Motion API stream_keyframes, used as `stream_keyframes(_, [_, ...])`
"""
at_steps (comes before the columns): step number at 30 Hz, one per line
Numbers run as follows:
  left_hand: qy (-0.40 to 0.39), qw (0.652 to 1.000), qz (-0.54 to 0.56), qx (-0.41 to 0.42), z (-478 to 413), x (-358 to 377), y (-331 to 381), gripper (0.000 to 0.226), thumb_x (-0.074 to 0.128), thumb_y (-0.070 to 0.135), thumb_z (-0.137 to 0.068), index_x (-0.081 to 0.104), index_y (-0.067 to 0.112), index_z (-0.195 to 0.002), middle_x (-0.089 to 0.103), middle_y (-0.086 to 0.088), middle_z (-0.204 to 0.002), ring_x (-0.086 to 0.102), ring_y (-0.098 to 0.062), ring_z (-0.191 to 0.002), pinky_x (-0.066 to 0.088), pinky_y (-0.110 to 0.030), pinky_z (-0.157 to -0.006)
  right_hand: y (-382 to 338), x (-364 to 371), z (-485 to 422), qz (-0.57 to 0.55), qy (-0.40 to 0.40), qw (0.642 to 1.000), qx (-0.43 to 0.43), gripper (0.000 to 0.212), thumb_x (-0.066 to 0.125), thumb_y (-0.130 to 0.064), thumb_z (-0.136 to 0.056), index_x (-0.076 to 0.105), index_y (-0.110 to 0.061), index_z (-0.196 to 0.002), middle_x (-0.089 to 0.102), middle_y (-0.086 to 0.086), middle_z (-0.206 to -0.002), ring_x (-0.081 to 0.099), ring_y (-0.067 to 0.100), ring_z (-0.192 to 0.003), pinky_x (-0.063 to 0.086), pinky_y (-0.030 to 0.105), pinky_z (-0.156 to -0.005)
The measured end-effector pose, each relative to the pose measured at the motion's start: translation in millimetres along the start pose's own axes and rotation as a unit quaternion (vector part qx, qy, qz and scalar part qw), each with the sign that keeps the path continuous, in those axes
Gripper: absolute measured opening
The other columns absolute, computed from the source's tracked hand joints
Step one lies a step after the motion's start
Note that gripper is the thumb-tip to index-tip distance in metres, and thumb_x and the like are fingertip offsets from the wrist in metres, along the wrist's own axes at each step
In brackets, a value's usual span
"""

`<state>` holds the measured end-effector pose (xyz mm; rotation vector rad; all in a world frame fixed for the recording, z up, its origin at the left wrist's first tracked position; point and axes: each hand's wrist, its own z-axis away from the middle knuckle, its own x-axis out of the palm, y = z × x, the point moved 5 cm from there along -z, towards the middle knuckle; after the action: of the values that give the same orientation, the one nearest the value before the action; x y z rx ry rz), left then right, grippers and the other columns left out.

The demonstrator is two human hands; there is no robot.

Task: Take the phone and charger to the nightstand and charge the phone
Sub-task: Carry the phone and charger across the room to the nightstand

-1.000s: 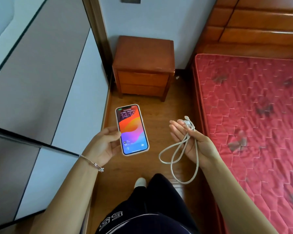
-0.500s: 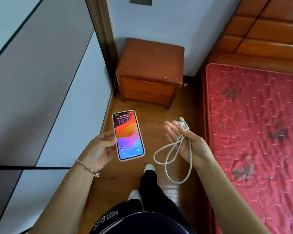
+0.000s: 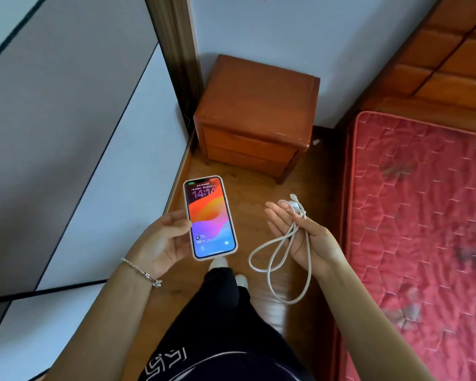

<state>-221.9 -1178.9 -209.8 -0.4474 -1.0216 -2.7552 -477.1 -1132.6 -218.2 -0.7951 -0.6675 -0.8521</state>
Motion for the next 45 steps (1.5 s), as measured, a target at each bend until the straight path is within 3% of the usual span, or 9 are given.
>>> stream_keyframes(7, [0.008,1.0,-0.011,0.0,-41,7,41,0.016,0.046,0.004,-0.093,0.059,0.013,-0.095,0.075,-0.005,-0.076,0.072,-0.013,-0.068,0.053,-0.022,-0.045,-28,12,-46,-0.003,0.006,1.0,0.001,0.037,0.036,-0.007,-0.096,0.043,0.001,-0.132,0.058,0.021,-0.131,0.056,0.031,-0.122,0.053,0.038,-0.089])
stream_keyframes(12, [0.011,0.999,-0.042,0.016,-86,21,91,0.011,0.05,0.007,-0.091,0.057,0.014,-0.096,0.072,-0.006,-0.083,0.071,-0.012,-0.073,0.052,-0.021,-0.046,-61,33,-90,-0.006,0.024,1.0,-0.019,0.038,0.033,-0.008,-0.098,0.041,0.0,-0.134,0.059,0.02,-0.131,0.057,0.03,-0.121,0.053,0.039,-0.09])
stream_keyframes(21, [-0.044,0.997,-0.059,0.033,-142,50,179,0.015,0.049,0.006,-0.091,0.061,0.015,-0.096,0.075,-0.002,-0.079,0.072,-0.01,-0.071,0.053,-0.022,-0.046,-105,83,-151,-0.014,0.023,0.999,-0.041,0.039,0.033,-0.007,-0.098,0.04,-0.002,-0.136,0.057,0.021,-0.133,0.057,0.03,-0.121,0.05,0.04,-0.096])
stream_keyframes(34, [-0.072,0.996,-0.044,0.008,-208,84,220,0.018,0.048,0.008,-0.091,0.064,0.017,-0.092,0.076,-0.001,-0.079,0.072,-0.01,-0.073,0.053,-0.021,-0.046,-155,86,-212,-0.043,0.039,0.997,-0.045,0.041,0.037,-0.006,-0.096,0.041,-0.002,-0.136,0.057,0.021,-0.133,0.056,0.032,-0.122,0.051,0.042,-0.096])
stream_keyframes(45, [-0.01,1.0,-0.022,0.01,-261,120,262,0.022,0.051,0.003,-0.091,0.063,0.015,-0.102,0.073,-0.004,-0.096,0.073,-0.019,-0.082,0.057,-0.028,-0.054,-225,87,-274,-0.046,0.025,0.999,-0.006,0.046,0.045,-0.007,-0.088,0.042,-0.002,-0.135,0.057,0.022,-0.132,0.056,0.032,-0.121,0.049,0.043,-0.098])
